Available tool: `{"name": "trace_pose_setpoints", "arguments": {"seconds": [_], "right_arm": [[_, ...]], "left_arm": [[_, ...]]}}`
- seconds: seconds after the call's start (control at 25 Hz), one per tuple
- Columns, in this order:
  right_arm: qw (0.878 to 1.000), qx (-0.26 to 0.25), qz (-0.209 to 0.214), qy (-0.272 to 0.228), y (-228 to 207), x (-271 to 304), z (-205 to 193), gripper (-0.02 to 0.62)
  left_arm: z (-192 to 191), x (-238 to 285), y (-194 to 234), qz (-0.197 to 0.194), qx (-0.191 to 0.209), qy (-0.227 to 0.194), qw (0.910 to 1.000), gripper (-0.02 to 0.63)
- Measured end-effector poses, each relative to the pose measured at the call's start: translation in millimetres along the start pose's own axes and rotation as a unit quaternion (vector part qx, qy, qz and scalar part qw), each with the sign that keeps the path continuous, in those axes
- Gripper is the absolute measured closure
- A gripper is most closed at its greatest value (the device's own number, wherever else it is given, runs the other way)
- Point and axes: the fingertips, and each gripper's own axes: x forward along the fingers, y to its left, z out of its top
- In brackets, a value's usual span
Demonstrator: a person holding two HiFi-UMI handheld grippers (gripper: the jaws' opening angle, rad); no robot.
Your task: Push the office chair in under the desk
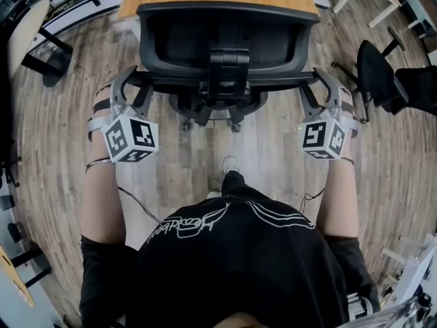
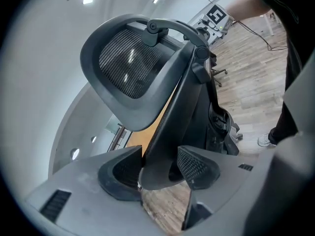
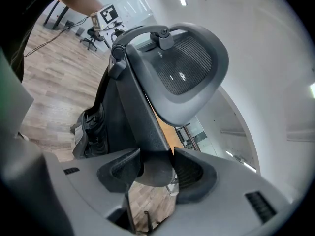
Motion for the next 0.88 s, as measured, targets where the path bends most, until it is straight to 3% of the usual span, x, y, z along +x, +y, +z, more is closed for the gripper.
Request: {"name": "trace_pose_setpoints", "arguments": {"seconds": [0.32,0.88], "right_arm": [[1.000,0.001,0.011,-0.026,-34,80,-7,0.371],[0.998,-0.001,0.024,-0.053,-69,141,-5,0.373]], "left_arm": [[8,72,31,0.004,-0.012,0.033,0.9994,0.394],[15,129,67,0.014,-0.018,0.066,0.9976,0.391]]}}
